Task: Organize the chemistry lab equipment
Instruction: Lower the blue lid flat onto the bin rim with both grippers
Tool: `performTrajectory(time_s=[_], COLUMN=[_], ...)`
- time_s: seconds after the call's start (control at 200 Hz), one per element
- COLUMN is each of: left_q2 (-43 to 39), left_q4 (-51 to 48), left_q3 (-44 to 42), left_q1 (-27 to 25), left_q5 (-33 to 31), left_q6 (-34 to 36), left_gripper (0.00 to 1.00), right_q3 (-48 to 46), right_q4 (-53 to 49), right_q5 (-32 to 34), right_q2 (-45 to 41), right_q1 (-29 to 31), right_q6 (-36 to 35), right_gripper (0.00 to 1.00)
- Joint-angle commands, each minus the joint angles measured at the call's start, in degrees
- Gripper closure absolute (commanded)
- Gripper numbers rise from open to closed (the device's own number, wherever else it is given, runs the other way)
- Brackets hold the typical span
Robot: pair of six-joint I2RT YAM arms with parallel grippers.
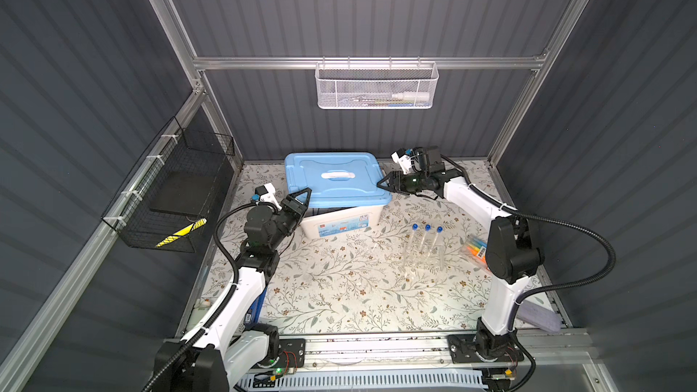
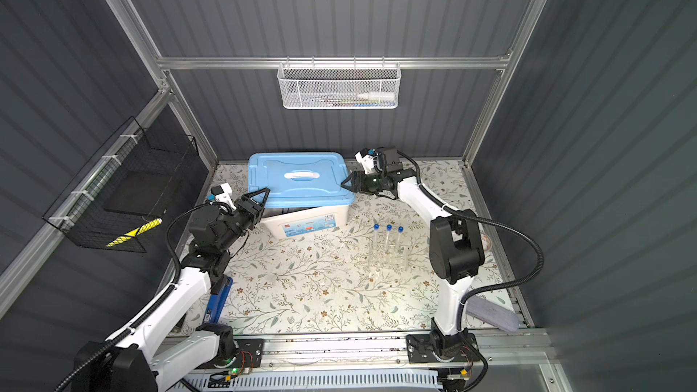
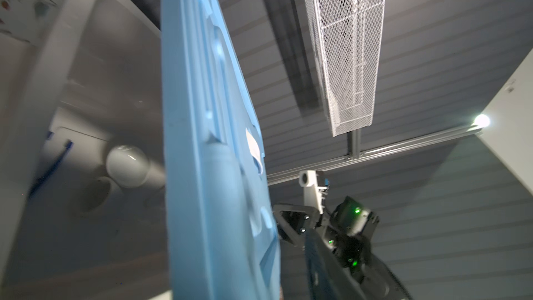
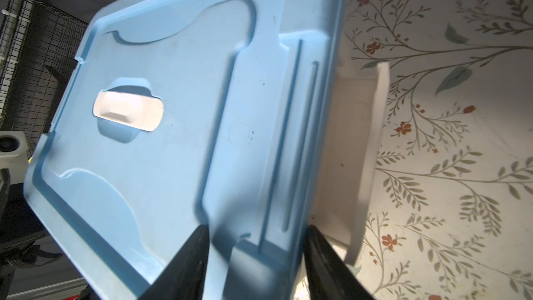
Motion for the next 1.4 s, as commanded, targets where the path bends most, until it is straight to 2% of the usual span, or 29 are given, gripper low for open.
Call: performTrajectory(time_s=[0.0,0.235,0.33,0.6,0.67,0.76,0.9,0.965,1.04,1.101,1.196,1.306,1.396], left_q2=[-2.85,-5.47,-6.31,-10.71,-11.07,-11.19,-9.63,-8.32,-6.73,-5.46,-3.61,-1.09,1.19], left_q4=[-8.66,-25.27,-31.89,-41.60,-44.86,-45.54,-46.31,-46.64,-47.55,-47.02,-44.71,-42.62,-41.09], left_q3=[2.74,9.65,11.68,12.64,13.42,13.66,14.78,15.52,16.64,17.22,16.97,16.40,16.22], left_q1=[0.04,0.04,0.03,0.04,0.04,0.04,0.13,0.21,0.69,1.61,4.21,7.42,7.78], left_q5=[-2.35,-5.25,-7.03,-11.47,-13.27,-13.43,-14.80,-15.40,-16.26,-15.08,-11.20,-7.63,-6.61], left_q6=[4.99,15.08,17.98,19.62,20.12,21.05,22.52,23.38,24.10,25.15,25.37,25.01,25.75], left_gripper=[0.44,0.25,0.24,0.24,0.18,0.18,0.13,0.11,0.03,0.01,0.00,0.00,0.00], right_q3=[2.81,4.81,5.16,5.74,5.86,5.91,5.79,5.85,5.55,5.38,5.40,5.78,5.52], right_q4=[-3.42,-7.42,-8.76,-10.61,-10.56,-10.58,-10.44,-10.29,-9.22,-8.09,-6.55,-5.07,-4.52], right_q5=[-0.20,2.37,3.42,4.77,4.88,4.86,5.81,5.95,5.85,5.68,3.92,0.59,-1.71], right_q2=[1.31,1.77,1.79,1.70,1.74,1.71,0.33,-0.21,-0.83,-1.35,-1.23,0.15,1.28], right_q1=[0.51,1.04,1.12,1.12,1.17,1.38,1.26,0.85,0.06,-0.70,-1.98,-3.80,-4.82], right_q6=[-0.86,-3.36,-4.57,-7.69,-7.59,-7.55,-7.92,-7.41,-6.35,-5.57,-4.46,-2.38,-0.99], right_gripper=[0.47,0.49,0.49,0.49,0.49,0.48,0.42,0.34,0.31,0.26,0.10,0.04,0.02])
